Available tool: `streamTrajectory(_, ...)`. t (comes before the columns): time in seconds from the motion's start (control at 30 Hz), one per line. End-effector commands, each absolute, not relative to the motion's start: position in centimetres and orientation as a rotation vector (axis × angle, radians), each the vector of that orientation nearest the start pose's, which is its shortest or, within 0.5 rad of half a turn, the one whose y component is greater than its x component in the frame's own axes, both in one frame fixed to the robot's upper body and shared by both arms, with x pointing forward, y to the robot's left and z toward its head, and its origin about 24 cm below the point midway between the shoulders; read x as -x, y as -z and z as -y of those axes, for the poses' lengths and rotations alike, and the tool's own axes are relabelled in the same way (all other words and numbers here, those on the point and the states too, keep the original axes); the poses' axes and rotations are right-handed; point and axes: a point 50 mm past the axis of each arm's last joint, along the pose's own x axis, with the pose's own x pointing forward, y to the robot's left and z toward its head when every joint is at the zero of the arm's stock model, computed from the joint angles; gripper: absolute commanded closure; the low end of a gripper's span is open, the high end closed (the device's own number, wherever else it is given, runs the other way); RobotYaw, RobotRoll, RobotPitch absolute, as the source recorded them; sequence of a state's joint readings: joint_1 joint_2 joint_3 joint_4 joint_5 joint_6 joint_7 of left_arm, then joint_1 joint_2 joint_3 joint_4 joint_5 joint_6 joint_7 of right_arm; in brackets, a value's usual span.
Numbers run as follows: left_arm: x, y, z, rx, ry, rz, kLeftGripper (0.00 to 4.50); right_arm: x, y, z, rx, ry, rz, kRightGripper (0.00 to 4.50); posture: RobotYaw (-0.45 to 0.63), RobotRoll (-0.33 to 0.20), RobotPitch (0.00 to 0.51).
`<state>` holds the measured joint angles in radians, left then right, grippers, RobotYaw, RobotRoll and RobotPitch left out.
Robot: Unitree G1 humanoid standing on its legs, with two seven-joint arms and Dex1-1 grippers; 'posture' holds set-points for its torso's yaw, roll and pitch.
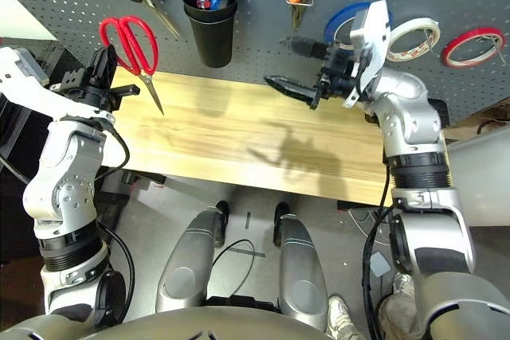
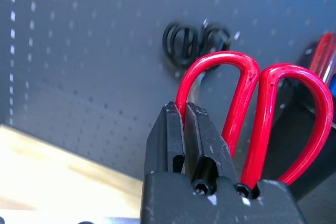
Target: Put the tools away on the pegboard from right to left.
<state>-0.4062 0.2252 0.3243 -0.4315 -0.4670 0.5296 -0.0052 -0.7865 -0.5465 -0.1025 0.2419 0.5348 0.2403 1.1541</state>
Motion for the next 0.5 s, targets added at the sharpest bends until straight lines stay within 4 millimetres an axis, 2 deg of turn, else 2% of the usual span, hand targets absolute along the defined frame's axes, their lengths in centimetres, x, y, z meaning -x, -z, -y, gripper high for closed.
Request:
streamTrajectory(0.03, -28.2, -21.2, -21.2, 0.207, 0.044, 0.346, 4.48, -32.6, -25.2, 18.8, 0.151, -1.184, 0.355, 0.0, 0.28, 0.0, 0.264)
streamTrajectory(0.27, -29.0, -22.8, -21.5, 0.204, 0.06, 0.378, 4.48, -32.6, -27.3, 18.8, 0.161, -1.192, 0.374, 0.0, 0.27, 0.0, 0.265)
streamTrajectory(0.5, -30.1, -23.7, -21.1, 0.216, 0.079, 0.384, 4.48, -32.6, -27.8, 18.3, 0.169, -1.191, 0.394, 0.0, 0.26, 0.0, 0.266)
